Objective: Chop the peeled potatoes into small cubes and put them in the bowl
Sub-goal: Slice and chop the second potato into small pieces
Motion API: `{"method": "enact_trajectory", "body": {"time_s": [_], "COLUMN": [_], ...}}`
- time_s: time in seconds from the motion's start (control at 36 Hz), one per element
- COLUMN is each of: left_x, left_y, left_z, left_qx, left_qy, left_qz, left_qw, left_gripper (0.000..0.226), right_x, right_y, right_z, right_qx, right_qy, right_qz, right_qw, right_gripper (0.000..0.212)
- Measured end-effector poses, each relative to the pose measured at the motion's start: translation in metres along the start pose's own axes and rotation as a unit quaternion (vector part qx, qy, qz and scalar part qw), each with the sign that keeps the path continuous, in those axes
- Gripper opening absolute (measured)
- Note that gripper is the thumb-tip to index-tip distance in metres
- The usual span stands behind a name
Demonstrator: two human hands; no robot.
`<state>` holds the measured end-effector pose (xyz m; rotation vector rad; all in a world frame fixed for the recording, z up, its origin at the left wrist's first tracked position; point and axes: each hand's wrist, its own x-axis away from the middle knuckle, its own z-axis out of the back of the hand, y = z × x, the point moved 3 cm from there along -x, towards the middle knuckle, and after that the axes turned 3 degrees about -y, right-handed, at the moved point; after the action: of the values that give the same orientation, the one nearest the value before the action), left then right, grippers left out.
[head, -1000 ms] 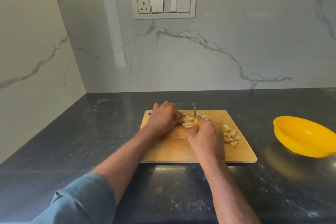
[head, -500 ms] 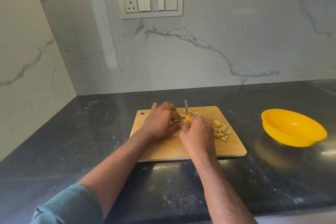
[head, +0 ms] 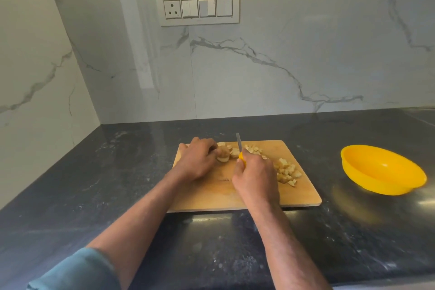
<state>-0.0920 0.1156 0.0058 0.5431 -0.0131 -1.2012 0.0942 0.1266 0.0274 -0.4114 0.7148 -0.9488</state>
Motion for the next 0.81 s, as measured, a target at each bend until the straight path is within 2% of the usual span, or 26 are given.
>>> {"method": "enact_trajectory", "body": {"time_s": [0.11,0.25,0.47,0.56,0.64,0.81], "left_x": [0.003,0.004,-0.002,-0.002,-0.001,-0.001], "left_y": [-0.004,-0.003,-0.004,-0.003,0.001,0.006], "left_z": [0.002,0.002,0.006,0.004,-0.001,-0.001], "left_qx": [0.005,0.012,0.015,0.012,-0.052,-0.076], "left_qy": [0.006,0.039,0.11,0.077,0.015,0.022], "left_qz": [0.01,0.022,0.039,0.011,-0.017,-0.016], "left_qw": [1.0,0.999,0.993,0.997,0.998,0.997], "left_gripper": [0.033,0.033,0.014,0.027,0.038,0.03], "right_x": [0.002,0.005,0.007,0.008,0.009,0.01], "right_y": [-0.002,-0.006,-0.01,-0.012,-0.014,-0.014], "right_z": [0.0,-0.004,-0.008,-0.01,-0.012,-0.015], "right_qx": [0.014,0.051,0.079,0.079,0.082,0.077], "right_qy": [-0.008,-0.022,-0.027,-0.027,-0.031,-0.032], "right_qz": [0.006,0.018,0.04,0.05,0.063,0.08], "right_qw": [1.0,0.998,0.996,0.995,0.994,0.993], "right_gripper": [0.038,0.037,0.036,0.034,0.034,0.035]}}
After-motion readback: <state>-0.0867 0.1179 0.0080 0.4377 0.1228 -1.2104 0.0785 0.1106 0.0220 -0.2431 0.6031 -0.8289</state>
